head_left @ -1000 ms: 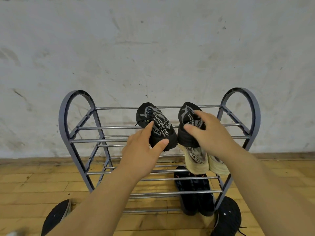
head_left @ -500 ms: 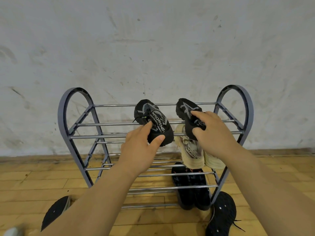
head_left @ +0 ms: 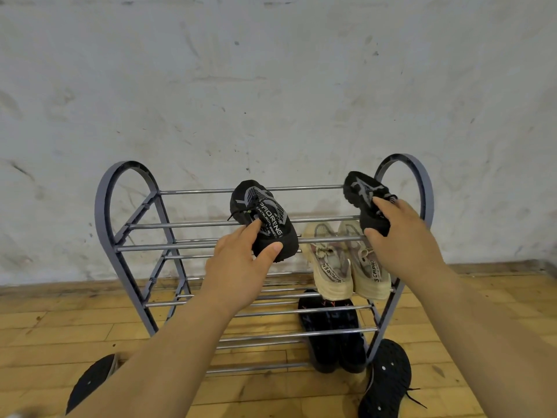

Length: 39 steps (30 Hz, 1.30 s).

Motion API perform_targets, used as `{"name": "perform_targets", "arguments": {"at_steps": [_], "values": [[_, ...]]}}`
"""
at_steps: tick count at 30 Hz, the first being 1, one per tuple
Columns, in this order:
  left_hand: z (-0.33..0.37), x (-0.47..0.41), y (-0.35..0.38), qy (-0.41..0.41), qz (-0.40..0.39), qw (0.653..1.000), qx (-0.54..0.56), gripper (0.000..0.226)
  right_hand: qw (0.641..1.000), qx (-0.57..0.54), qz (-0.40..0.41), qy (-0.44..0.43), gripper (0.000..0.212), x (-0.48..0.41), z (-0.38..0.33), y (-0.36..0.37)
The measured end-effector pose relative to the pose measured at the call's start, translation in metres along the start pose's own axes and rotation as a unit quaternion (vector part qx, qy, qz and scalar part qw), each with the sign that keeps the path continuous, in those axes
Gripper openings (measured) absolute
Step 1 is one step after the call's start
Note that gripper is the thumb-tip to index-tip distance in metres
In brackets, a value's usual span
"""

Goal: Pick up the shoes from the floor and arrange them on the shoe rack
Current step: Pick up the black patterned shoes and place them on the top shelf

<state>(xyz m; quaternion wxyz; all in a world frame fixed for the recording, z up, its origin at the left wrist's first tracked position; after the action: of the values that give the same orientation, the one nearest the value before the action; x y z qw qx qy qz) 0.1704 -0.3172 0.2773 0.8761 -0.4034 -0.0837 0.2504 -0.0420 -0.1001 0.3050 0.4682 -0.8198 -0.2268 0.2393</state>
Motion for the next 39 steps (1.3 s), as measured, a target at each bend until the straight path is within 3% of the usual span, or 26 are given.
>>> {"name": "perform_targets", "arguments": {"at_steps": [5,9,13,21,30,39], "values": [[0.001,0.001,0.0,-0.001,-0.001,1.0,-0.002,0.067,0.991,0.096,0.07,0.055,0.064,0.008,0.01,-0.018],[0.001,0.002,0.0,-0.003,0.003,1.0,-0.005,0.069,0.987,0.116,0.056,0.095,0.074,0.007,0.023,-0.015],[0.005,0.006,0.0,-0.013,0.006,1.0,0.001,0.088,0.997,0.034,-0.025,0.063,0.076,0.005,0.026,0.004],[0.018,-0.001,0.01,-0.023,0.033,0.999,0.01,0.087,1.0,0.023,-0.017,0.006,0.073,0.007,0.022,0.004],[0.063,-0.02,0.042,-0.009,-0.016,0.981,-0.193,0.073,1.0,0.013,-0.016,-0.002,0.07,0.007,0.027,0.007],[0.088,-0.065,0.067,0.032,-0.085,0.993,-0.079,0.081,1.0,-0.003,-0.028,0.004,0.07,0.007,0.029,0.008]]}}
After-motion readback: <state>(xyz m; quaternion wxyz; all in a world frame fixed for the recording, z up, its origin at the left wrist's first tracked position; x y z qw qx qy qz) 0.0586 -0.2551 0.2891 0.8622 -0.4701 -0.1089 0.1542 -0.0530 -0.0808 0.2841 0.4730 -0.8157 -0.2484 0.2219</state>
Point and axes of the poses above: each hand's wrist, its own x-axis away from the middle knuckle, its own y-axis out of the palm, z = x × y, the point moved 9 cm from there along -x, towards the middle knuckle, and after that the axes turned 14 degrees about -z, right-handed, at the moved point
